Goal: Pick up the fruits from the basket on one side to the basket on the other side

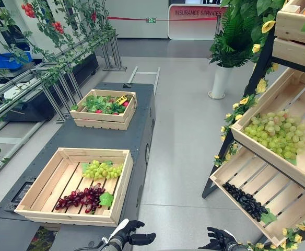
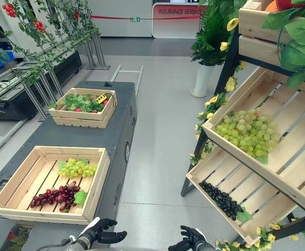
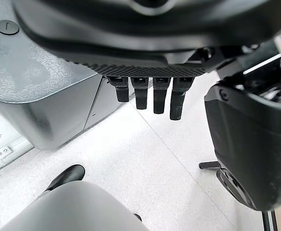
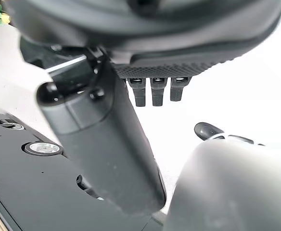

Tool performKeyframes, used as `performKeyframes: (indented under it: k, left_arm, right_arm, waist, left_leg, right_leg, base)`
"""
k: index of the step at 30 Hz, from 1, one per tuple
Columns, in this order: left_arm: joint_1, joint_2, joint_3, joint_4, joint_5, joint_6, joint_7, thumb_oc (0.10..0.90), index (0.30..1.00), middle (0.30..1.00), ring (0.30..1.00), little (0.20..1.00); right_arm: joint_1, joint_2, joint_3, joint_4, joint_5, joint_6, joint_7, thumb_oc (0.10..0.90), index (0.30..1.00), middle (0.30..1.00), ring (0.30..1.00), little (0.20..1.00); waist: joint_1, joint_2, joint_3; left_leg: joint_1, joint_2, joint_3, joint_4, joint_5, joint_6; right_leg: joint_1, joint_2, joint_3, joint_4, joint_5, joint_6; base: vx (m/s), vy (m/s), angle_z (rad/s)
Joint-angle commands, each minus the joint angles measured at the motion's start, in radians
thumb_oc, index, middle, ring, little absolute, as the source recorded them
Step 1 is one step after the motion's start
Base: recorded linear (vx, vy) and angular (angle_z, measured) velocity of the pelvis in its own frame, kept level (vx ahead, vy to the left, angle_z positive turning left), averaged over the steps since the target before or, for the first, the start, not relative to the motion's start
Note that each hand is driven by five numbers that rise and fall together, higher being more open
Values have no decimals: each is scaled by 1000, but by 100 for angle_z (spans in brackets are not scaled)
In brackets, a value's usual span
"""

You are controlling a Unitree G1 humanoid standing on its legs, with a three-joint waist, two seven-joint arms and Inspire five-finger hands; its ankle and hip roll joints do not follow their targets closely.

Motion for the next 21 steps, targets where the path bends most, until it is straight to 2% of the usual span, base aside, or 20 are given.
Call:
performKeyframes:
  k: [1, 21]
  left_arm:
    - [-85, -48, -4, 7, -22, -45, -4, 800, 900, 900, 900, 900]
    - [-97, -51, -12, 5, 17, -47, 44, 800, 900, 900, 900, 900]
  right_arm:
    - [-94, 31, 51, 26, -27, -16, -20, 800, 900, 900, 900, 900]
    - [-99, 34, 63, 18, -30, -13, -31, 800, 900, 900, 900, 900]
  waist:
    - [3, -2, 59]
    - [5, -2, 64]
  left_leg:
    - [34, -78, 57, 9, -143, 30]
    - [30, -76, 58, 9, -141, 26]
  right_leg:
    - [70, 17, 23, 49, -146, 9]
    - [69, 18, 18, 40, -140, 9]
  base:
    - [0, 0, 0]
    - [0, 0, 0]
